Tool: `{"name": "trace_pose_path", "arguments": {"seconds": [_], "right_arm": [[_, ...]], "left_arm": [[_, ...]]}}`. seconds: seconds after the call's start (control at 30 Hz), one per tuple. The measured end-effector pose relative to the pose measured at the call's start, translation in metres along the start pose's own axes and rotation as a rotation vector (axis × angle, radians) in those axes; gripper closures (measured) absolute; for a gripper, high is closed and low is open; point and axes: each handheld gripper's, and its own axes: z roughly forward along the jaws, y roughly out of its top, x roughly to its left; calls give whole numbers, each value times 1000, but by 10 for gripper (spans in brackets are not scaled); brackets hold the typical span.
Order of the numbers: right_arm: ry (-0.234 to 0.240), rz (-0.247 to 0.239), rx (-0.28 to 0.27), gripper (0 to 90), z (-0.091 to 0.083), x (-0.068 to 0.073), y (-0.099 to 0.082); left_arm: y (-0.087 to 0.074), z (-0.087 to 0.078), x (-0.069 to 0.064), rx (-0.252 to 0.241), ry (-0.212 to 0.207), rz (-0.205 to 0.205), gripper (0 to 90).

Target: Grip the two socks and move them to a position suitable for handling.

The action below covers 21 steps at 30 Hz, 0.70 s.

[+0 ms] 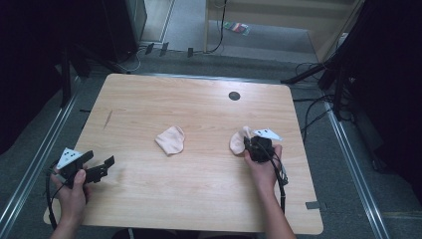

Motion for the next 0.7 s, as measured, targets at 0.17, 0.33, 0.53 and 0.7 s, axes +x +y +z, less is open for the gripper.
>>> {"name": "trace_pose_path", "arguments": {"seconds": [0.17,0.33,0.53,0.7], "right_arm": [[37,14,-42,832,-20,10,9],[68,23,-62,831,-38,20,14],[98,8,-64,831,-51,34,11],[153,12,-57,831,-63,51,7]], "left_arm": [[2,-1,-3,7,-3,24,137],[5,-4,-6,-10,-22,14,137],[11,-6,-32,-25,-66,46,137],[20,-7,-68,-38,-144,77,138]]}}
